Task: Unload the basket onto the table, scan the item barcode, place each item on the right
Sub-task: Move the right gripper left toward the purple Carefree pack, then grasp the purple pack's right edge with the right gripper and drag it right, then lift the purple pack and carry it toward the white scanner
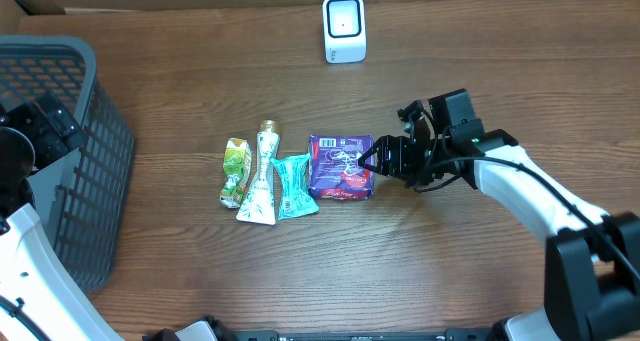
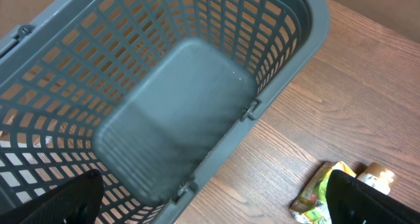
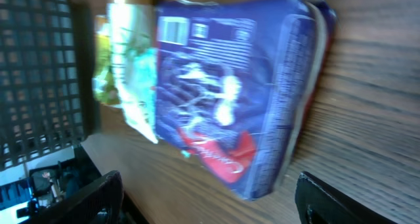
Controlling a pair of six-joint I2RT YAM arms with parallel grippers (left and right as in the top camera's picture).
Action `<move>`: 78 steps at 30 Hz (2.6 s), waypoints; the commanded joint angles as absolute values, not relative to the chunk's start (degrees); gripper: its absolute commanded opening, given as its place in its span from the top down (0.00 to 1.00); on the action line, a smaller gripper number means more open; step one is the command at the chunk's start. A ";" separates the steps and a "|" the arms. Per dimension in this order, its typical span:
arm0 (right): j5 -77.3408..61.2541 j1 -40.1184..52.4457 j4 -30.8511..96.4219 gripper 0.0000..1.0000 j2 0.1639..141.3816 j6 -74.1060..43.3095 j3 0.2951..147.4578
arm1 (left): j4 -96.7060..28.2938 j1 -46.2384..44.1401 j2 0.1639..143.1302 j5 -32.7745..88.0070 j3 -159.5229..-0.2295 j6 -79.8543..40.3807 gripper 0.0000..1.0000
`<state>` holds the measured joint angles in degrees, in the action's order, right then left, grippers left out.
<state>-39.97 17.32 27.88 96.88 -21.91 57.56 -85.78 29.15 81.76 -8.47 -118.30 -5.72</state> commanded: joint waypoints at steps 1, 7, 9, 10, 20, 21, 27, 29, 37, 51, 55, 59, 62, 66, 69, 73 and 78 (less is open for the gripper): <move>-39.42 17.26 27.49 0.16 100.33 -22.70 59.11 | -85.67 29.23 81.76 -8.97 -118.91 -6.46 0.00; -41.63 17.69 24.73 0.16 104.14 -22.52 59.09 | -85.67 29.23 81.76 -8.97 -118.91 -6.46 0.00; -41.63 18.31 22.81 0.16 104.77 -22.57 58.74 | -85.67 29.23 81.76 -8.97 -118.91 -6.46 0.01; -41.63 18.55 21.85 0.16 105.10 -22.65 58.48 | -85.67 29.23 81.76 -8.97 -118.91 -6.46 0.01; -38.39 20.32 13.17 0.36 107.59 -30.46 55.57 | -85.67 29.23 81.76 -8.97 -118.91 -6.46 0.00; -38.37 20.38 13.21 0.39 107.61 -30.46 55.55 | -85.67 29.23 81.76 -8.97 -118.91 -6.46 0.00; -36.82 21.41 13.17 0.61 107.61 -30.24 55.55 | -85.67 29.23 81.76 -8.97 -118.91 -6.46 0.01; -36.71 21.54 12.71 0.83 107.61 -30.24 55.55 | -85.67 29.23 81.76 -8.97 -118.91 -6.46 0.00; -38.98 19.05 14.41 0.96 105.49 -23.55 58.46 | -85.67 29.23 81.76 -8.97 -118.91 -6.46 0.00; -6.35 16.08 39.77 0.96 103.44 9.74 77.21 | -85.67 29.23 81.76 -8.97 -118.91 -6.46 0.01; -7.46 15.33 35.66 0.96 104.73 9.67 77.21 | -85.67 29.23 81.76 -8.97 -118.91 -6.46 0.01; -11.03 14.33 35.73 0.96 106.43 7.94 77.21 | -85.67 29.23 81.76 -8.97 -118.91 -6.46 0.00; -13.72 12.93 36.51 0.84 106.76 3.29 77.21 | -85.67 29.23 81.76 -8.97 -118.91 -6.46 0.01; -19.66 10.33 36.53 0.58 106.76 -0.27 77.23 | -85.67 29.23 81.76 -8.97 -118.91 -6.46 0.00; -28.38 7.14 36.93 0.32 106.76 -0.27 77.25 | -85.67 29.23 81.76 -8.97 -118.91 -6.46 0.00; -35.90 1.96 37.82 0.11 106.76 -0.27 77.28 | -85.67 29.23 81.76 -8.97 -118.91 -6.46 0.00; -39.81 -2.61 40.69 0.06 107.94 -0.30 77.21 | -85.67 29.23 81.76 -8.97 -118.91 -6.46 0.00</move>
